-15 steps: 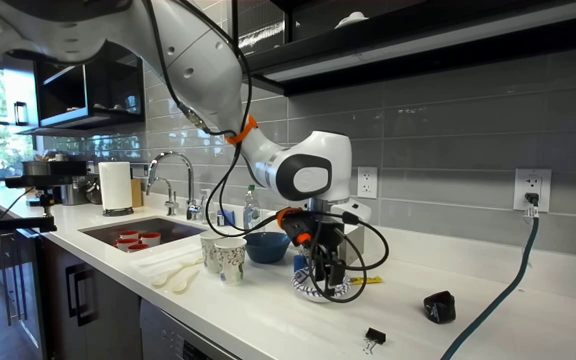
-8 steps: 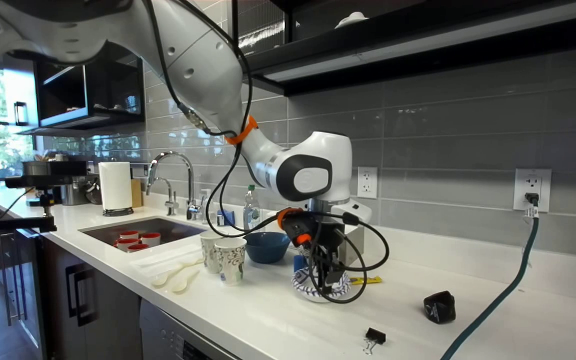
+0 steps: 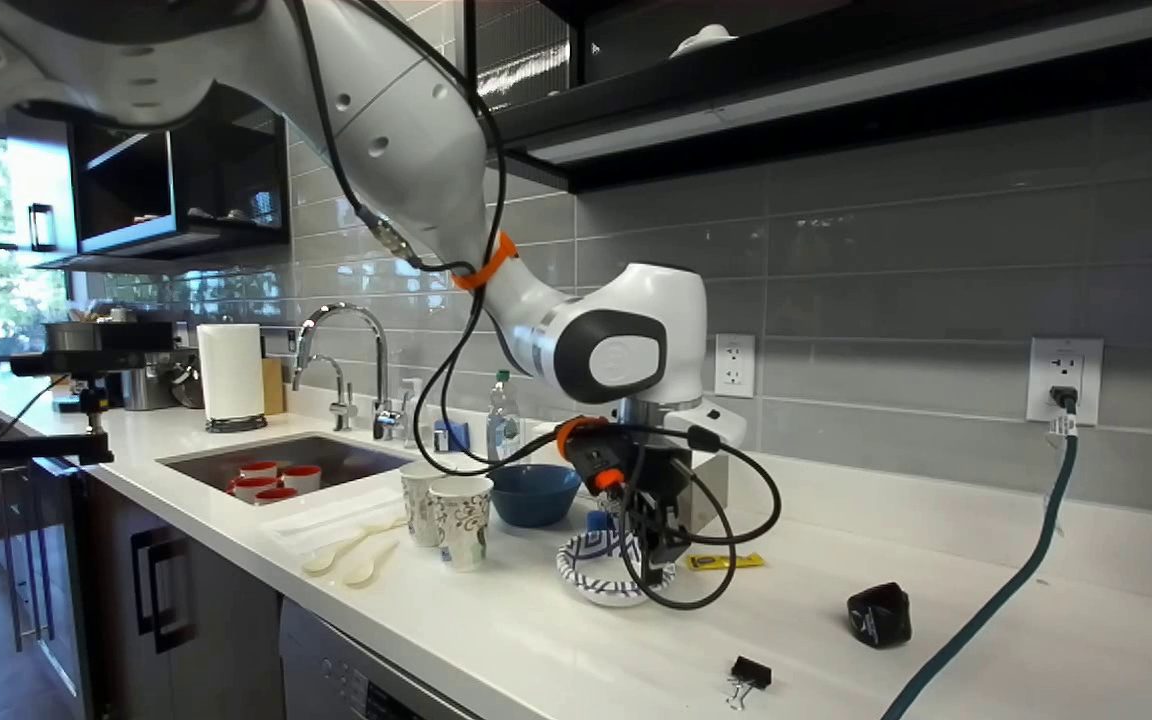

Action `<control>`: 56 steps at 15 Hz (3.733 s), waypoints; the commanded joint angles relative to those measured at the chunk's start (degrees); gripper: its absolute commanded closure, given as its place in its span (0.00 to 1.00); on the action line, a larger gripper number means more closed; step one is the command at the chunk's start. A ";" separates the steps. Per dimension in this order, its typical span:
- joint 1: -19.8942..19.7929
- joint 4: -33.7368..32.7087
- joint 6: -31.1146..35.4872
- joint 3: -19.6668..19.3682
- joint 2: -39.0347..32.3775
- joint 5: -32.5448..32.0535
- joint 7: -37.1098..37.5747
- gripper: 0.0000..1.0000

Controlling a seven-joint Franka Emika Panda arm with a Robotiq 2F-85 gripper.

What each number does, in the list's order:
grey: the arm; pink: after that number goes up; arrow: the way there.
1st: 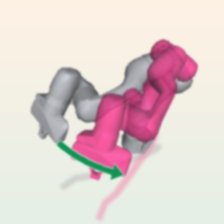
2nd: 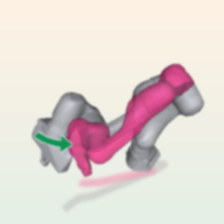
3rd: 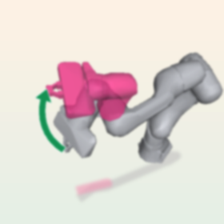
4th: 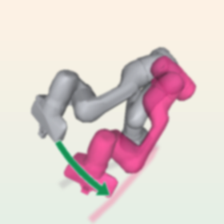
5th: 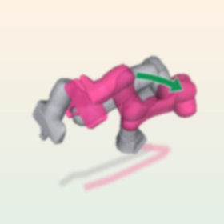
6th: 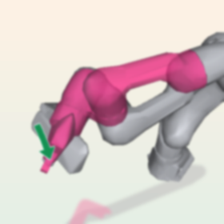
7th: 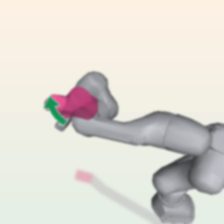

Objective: Unpack the white and brown bowls, put the one on top to the right and the second to the left on the kitchen countertop

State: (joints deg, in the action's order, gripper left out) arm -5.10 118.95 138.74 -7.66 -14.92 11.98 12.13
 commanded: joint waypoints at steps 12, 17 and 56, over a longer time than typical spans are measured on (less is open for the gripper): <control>-1.16 -2.06 -1.77 2.45 -1.22 2.86 -3.28 0.18; -0.90 -2.17 -2.79 2.88 -1.41 2.78 -3.93 0.44; -9.58 13.08 -2.69 -3.19 15.92 37.64 -37.87 0.99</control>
State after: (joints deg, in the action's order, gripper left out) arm -13.59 126.82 137.15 -8.92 -3.26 47.65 -22.22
